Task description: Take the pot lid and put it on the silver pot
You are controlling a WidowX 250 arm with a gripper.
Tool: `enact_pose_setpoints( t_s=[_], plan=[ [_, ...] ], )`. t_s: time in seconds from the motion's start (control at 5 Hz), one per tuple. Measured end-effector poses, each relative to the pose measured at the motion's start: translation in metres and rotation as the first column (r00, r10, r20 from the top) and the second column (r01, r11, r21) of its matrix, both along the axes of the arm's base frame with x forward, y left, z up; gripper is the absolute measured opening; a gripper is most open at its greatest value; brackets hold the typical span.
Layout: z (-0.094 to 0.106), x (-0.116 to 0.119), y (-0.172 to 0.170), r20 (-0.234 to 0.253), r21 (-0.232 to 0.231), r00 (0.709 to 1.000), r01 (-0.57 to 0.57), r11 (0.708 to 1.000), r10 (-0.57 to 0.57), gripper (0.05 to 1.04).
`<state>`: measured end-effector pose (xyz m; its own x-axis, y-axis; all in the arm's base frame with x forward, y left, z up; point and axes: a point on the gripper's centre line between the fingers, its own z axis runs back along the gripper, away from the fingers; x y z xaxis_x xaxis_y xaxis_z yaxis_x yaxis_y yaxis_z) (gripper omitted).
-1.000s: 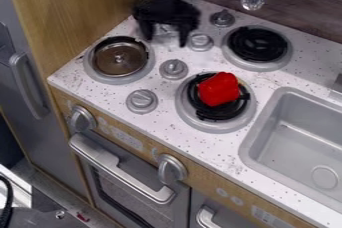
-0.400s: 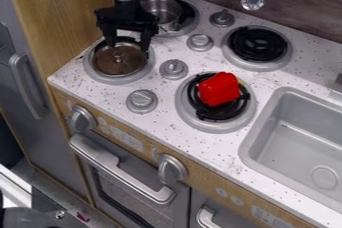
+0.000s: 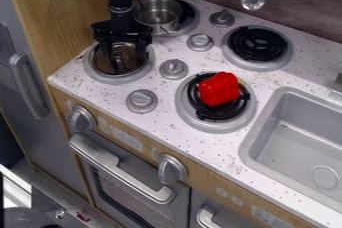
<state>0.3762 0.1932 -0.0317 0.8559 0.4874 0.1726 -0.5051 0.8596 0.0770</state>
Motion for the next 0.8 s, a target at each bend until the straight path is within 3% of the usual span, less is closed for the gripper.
enact_pose_setpoints(
  t_s=[0.4, 0.6, 0.8],
  plan=[
    [-0.003, -0.001, 0.01, -0.001, -0.019, 0.999, -0.04, 0.999, 0.04, 0.957],
    [-0.003, -0.003, 0.013, 0.005, -0.033, 0.998, -0.063, 0.997, 0.063, 0.731],
    [-0.005, -0.006, 0.015, 0.008, -0.037, 0.997, -0.071, 0.997, 0.072, 0.432]
  ],
)
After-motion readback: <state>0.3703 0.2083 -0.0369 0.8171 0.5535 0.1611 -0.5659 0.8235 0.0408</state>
